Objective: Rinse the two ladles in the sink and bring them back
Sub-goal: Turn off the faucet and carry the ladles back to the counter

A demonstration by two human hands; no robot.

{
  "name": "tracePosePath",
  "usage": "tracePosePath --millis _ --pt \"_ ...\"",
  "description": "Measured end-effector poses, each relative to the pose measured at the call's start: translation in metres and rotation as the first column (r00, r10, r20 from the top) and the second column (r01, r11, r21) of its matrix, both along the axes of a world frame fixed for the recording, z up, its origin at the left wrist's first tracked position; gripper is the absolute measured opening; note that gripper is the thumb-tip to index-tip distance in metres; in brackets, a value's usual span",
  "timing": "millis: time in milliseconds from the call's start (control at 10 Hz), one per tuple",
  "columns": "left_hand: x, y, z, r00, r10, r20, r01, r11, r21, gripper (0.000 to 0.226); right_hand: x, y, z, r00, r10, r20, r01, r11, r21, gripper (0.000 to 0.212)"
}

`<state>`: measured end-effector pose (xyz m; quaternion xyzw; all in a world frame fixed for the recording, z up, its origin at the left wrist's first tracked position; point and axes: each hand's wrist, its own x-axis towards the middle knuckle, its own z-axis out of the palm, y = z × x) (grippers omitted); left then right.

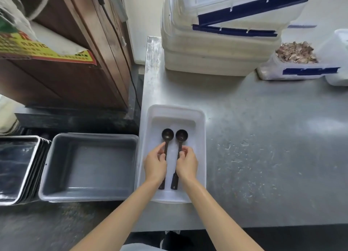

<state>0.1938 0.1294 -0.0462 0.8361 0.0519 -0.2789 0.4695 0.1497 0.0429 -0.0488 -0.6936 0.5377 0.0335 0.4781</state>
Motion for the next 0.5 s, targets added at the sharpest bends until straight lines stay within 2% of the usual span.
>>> tracePosePath --millis 300,400,500 --pt "-0.002 0.0 -0.005 0.998 -0.007 0.064 0.004 0.999 0.046 0.045 0.003 0.002 0.002 0.997 0.062 -0.05 -0.064 0.997 -0.051 0.032" --pt "-0.001 0.006 -0.002 0.985 -0.161 0.055 0.156 0.984 0.086 0.052 -0.002 0.003 0.009 0.992 0.115 -0.056 -0.119 0.991 -0.061 0.039" --pt "-0.006 0.014 0.011 0.95 -0.302 0.083 0.292 0.95 0.114 0.06 -0.007 0.006 0.025 0.986 0.164 0.029 -0.161 0.984 -0.074 0.046"
